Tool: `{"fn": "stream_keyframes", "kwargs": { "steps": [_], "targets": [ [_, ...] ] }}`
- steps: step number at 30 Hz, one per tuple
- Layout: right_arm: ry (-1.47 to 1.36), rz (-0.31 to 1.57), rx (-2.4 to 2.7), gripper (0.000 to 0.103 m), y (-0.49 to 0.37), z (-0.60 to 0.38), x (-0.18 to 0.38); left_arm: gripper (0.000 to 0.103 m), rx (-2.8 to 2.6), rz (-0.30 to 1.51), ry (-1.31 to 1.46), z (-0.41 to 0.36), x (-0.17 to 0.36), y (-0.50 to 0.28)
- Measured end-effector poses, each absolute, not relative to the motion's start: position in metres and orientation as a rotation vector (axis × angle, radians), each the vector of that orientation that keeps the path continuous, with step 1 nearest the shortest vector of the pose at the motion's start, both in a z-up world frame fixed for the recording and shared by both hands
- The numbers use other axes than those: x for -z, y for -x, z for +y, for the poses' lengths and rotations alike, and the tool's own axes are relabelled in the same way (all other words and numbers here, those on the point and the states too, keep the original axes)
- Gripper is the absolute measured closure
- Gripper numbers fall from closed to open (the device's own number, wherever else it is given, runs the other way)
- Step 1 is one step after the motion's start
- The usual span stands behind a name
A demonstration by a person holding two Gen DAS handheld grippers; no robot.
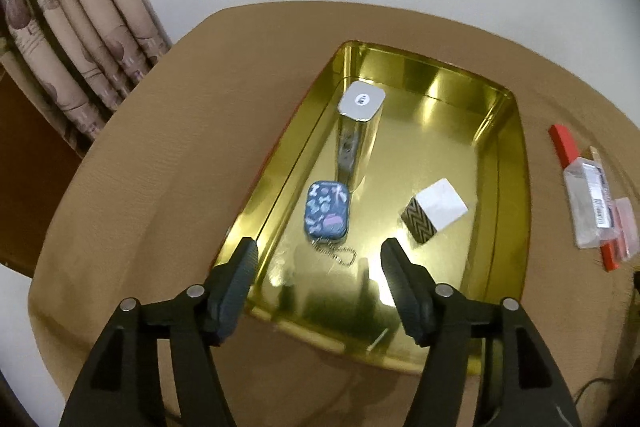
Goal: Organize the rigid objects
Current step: 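Carry the blue keychain case into the gold tin and open the left gripper, then carry the red-yellow striped block into the gold tin and open the right gripper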
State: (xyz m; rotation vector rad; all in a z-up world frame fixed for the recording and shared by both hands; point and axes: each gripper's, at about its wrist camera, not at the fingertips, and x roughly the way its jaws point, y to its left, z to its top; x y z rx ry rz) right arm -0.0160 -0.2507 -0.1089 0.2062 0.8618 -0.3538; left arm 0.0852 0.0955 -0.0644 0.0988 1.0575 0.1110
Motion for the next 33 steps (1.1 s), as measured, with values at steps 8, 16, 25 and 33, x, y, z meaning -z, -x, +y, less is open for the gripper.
{"fn": "stream_keyframes", "kwargs": {
  "steps": [8, 16, 25, 33],
  "targets": [
    [-0.200, 0.865, 0.358, 0.073, 0.013, -0.248, 0.110, 0.034, -0.154, 1.002, -0.107, 0.124, 0.049, -0.058],
    [-0.157, 0.893, 0.379, 0.073, 0.007, -0.241, 0.107, 0.029, -0.155, 0.997, -0.043, 0.144, 0.050, -0.039],
    [-0.145, 0.901, 0.355, 0.073, 0.009, -0.218, 0.093, 0.027, -0.183, 0.982, 0.024, 0.157, 0.047, -0.043],
    [-0.101, 0.851, 0.223, 0.073, -0.002, -0.169, 0.065, 0.025, -0.224, 0.986, 0.063, 0.167, 0.047, -0.044]
  ]
}}
